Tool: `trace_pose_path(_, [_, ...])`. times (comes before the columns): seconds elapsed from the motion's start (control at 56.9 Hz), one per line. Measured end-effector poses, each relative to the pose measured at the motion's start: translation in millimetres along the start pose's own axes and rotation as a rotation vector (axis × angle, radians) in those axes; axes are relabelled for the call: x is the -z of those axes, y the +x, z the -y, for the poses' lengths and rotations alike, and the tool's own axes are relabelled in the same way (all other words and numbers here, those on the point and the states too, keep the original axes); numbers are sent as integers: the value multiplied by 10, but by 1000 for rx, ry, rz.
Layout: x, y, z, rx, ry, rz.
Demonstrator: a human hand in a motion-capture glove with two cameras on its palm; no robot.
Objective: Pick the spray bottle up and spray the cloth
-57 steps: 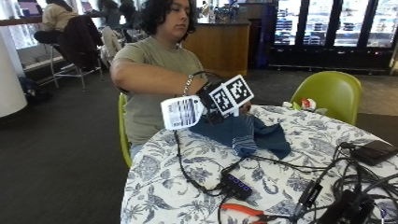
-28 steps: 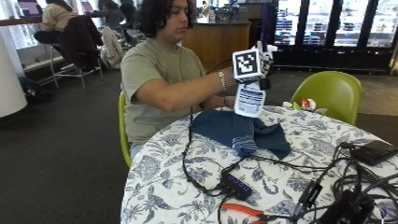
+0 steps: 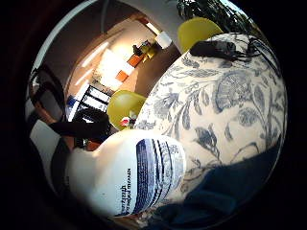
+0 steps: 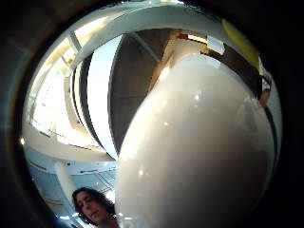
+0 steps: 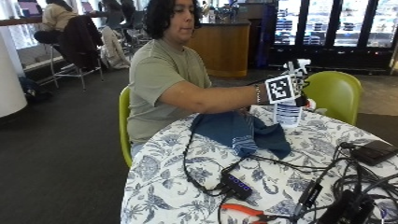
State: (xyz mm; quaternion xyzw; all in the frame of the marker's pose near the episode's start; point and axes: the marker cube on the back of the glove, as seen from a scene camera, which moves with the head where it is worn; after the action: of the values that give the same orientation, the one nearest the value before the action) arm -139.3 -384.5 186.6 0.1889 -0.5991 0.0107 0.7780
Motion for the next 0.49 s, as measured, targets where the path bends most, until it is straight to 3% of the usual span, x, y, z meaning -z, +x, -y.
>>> trace_pose_path(0.141, [-30,54,119,3,15,-34])
trace_pose_path(0.316, [-50,164,-118,-57,-95,-110])
trace_pose_path(0.492, [299,225,-517,-112,-247,-271])
